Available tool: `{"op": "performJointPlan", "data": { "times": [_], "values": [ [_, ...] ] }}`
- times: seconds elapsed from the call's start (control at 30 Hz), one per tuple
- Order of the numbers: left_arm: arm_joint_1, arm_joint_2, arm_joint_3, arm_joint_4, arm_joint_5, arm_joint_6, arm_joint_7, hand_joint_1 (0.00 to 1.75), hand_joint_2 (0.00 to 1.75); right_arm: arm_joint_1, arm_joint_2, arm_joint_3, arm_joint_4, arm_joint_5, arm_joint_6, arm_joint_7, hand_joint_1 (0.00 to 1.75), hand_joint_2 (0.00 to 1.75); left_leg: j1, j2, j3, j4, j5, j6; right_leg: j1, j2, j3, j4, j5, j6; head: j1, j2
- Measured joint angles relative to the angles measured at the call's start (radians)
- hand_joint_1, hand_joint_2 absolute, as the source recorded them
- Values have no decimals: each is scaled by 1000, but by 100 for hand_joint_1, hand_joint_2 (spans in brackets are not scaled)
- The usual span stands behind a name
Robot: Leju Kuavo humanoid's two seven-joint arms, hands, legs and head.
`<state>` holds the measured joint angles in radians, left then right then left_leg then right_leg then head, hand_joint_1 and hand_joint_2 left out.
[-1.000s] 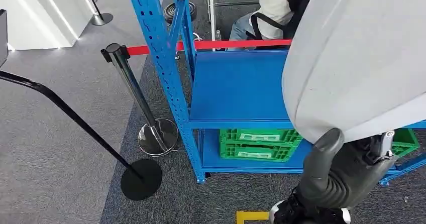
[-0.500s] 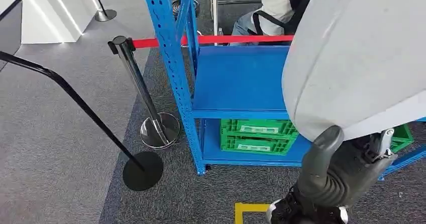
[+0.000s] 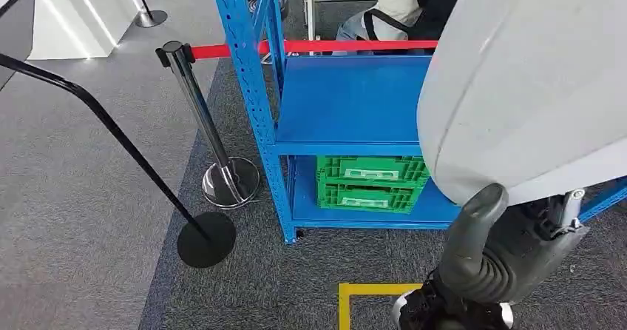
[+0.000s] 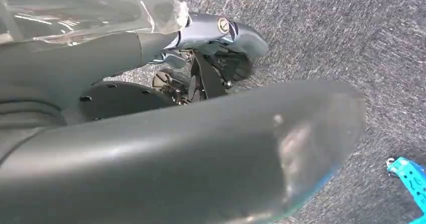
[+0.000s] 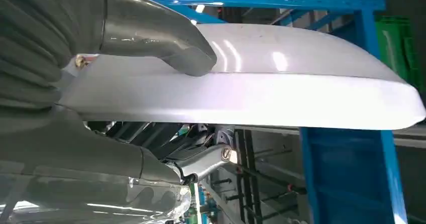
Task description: Take the parts from the cabinet and place them on the table.
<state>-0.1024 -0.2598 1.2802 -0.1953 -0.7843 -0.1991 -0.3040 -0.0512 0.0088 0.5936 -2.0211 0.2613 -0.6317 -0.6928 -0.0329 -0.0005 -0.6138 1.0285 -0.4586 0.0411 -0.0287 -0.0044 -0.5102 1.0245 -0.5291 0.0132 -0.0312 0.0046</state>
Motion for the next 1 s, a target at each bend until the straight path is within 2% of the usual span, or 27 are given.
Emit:
{"op": "performJointPlan", "data": {
  "times": [0.03, 0.1, 0.13, 0.17, 0.2, 0.23, 0.27, 0.3, 0.33, 0.37, 0.4, 0.47, 0.5, 0.53, 0.57, 0.6, 0.63, 0.67, 0.7, 0.73, 0.8, 0.83, 0.87, 0.9, 0.97, 1.0],
  "values": [
    [0, -2, 0, 0, 0, 0, -2, 0, 0, -1, 2, 0, 2, -4, 2, 0, 175, 175, 3, -1, -11, 33, -48, -11, -3, 0, -10, 0, 9, -10, -8, 0],
    [-1, -3, 0, 0, 1, 3, -3, 0, 0, -1, 5, -3, 4, -8, 8, 0, 175, 175, 17, 1, -56, 168, -154, -30, -4, 0, -33, 1, 27, -10, -8, 0],
    [-1, -2, 0, 0, 1, 6, -3, 0, 0, -1, 5, -5, 6, -10, 10, 0, 175, 175, 24, 1, -76, 237, -186, -34, -4, 0, -45, 1, 36, -8, -8, 0],
    [-1, -2, 0, 0, 1, 9, -5, 0, 0, -1, 5, -7, 11, -11, 12, 0, 175, 175, 28, 1, -83, 283, -192, -37, -4, -1, -53, 2, 45, -5, -7, 0],
    [0, -3, 0, 0, 1, 11, -6, 0, 0, -1, 5, -10, 15, -14, 18, 0, 175, 175, 31, 1, -68, 281, -174, -37, -4, -2, -64, 2, 53, -3, -7, 0],
    [0, -3, 0, 0, 1, 13, -6, 0, 0, -1, 6, -15, 18, -19, 22, 0, 175, 175, 32, 1, -31, 234, -140, -34, -4, -2, -74, 2, 61, -1, -8, 0],
    [0, -3, 0, 0, 0, 14, -8, 0, 0, -2, 9, -21, 21, -19, 24, 0, 175, 175, 32, 1, 26, 150, -103, -30, -3, -1, -81, 2, 69, 1, -7, 0],
    [-1, -3, 0, 0, 0, 15, -10, 0, 0, -3, 13, -25, 22, -20, 26, 0, 175, 175, 28, -1, 90, 52, -81, -20, -1, -1, -86, 1, 75, 3, -8, 0],
    [-3, -1, 0, 0, 0, 16, -11, 0, 0, -3, 17, -26, 23, -20, 27, 0, 175, 175, 22, -6, 146, -36, -89, -9, -5, -2, -88, 1, 81, 6, -6, 0],
    [-4, -1, 0, 0, -1, 18, -12, 0, 0, -3, 20, -29, 23, -19, 29, 0, 175, 175, 18, -4, 160, -65, -98, -9, -6, -2, -90, -2, 90, 15, -6, 0],
    [-4, -1, 0, 0, -2, 18, -13, 0, 0, -3, 21, -30, 25, -20, 29, 0, 175, 175, 14, -6, 155, -62, -90, -7, -11, -4, -89, -7, 97, 24, -7, 0],
    [-3, -2, 0, 0, -5, 18, -13, 0, 0, -2, 23, -32, 28, -19, 30, 0, 175, 175, 4, -6, 150, -69, -74, 5, -15, -4, -88, -20, 115, 39, -8, 0],
    [-3, -2, 0, 0, -6, 18, -13, 0, 0, -1, 23, -34, 28, -19, 30, 0, 175, 175, 18, -2, 148, -97, -48, 10, -15, -3, -92, -13, 110, 40, -7, 0],
    [-4, -2, -1, 0, -10, 16, -13, 0, 0, 0, 23, -39, 29, -18, 31, 0, 175, 175, 16, 3, 143, -101, -38, 9, -12, -1, -103, 5, 78, 41, -5, 0],
    [-4, -2, -1, 0, -10, 11, -12, 0, 0, 0, 23, -43, 29, -16, 35, 0, 175, 175, 16, 4, 130, -101, -30, 14, -9, 0, -121, 58, 18, 41, -5, 0],
    [-3, -2, -1, 0, -10, 9, -9, 0, 0, 4, 23, -47, 31, -16, 38, 0, 175, 175, 15, 5, 117, -100, -23, 14, -8, 0, -141, 128, -38, 42, -5, 0],
    [-2, -2, -1, 0, -10, 8, -8, 0, 0, 9, 23, -49, 32, -16, 39, 0, 175, 175, 13, 6, 105, -98, -14, 14, -5, 0, -159, 205, -82, 45, -6, 0],
    [-2, -2, -1, 0, -10, 8, -7, 0, 0, 12, 21, -52, 34, -14, 39, 0, 175, 175, 13, 8, 92, -93, -6, 14, -2, 0, -169, 265, -95, 48, -4, 0],
    [-2, -2, -1, 0, -10, 8, -5, 0, 0, 13, 21, -54, 36, -12, 40, 0, 175, 175, 13, 10, 76, -86, 1, 13, -2, 0, -159, 281, -75, 48, -5, 0],
    [-2, -2, -1, 0, -11, 8, -5, 0, 0, 14, 21, -54, 37, -10, 40, 0, 175, 175, 14, 12, 66, -77, 7, 11, -3, 0, -127, 249, -39, 48, -5, 0],
    [-2, -5, -1, 0, -13, 13, -5, 0, 0, 14, 21, -55, 37, -10, 42, 0, 175, 175, 18, 11, 37, -50, 10, 5, -6, -1, -24, 99, 20, 51, -6, 0],
    [-2, -5, -1, 0, -14, 14, -5, 0, 0, 14, 21, -55, 38, -10, 42, 0, 175, 175, 16, 11, 22, -32, 9, 1, -8, -1, 18, 19, -13, 54, -5, 0],
    [-3, -4, -1, 0, -14, 17, -6, 0, 0, 15, 21, -55, 39, -9, 42, 0, 175, 175, 9, 9, 4, -11, 9, -2, -3, 3, 34, -3, -21, 47, -5, 0],
    [-2, -5, -1, 0, -15, 18, -6, 0, 0, 18, 21, -56, 39, -9, 42, 0, 175, 175, 9, 7, 2, -6, 12, -5, -4, 4, 19, 9, -21, 43, -8, 0],
    [-2, -5, -1, 0, -15, 18, -6, 0, 0, 18, 22, -58, 39, -7, 43, 0, 175, 175, 10, 7, -5, -3, 25, -6, 1, 3, 11, 12, -18, 27, -8, 0],
    [-1, -2, -1, 0, -15, 19, -6, 0, 0, 17, 22, -58, 40, -7, 43, 0, 175, 175, 12, 7, -12, 0, 22, -9, -8, -3, -2, 9, -9, 15, -5, 0]
  ]
}}
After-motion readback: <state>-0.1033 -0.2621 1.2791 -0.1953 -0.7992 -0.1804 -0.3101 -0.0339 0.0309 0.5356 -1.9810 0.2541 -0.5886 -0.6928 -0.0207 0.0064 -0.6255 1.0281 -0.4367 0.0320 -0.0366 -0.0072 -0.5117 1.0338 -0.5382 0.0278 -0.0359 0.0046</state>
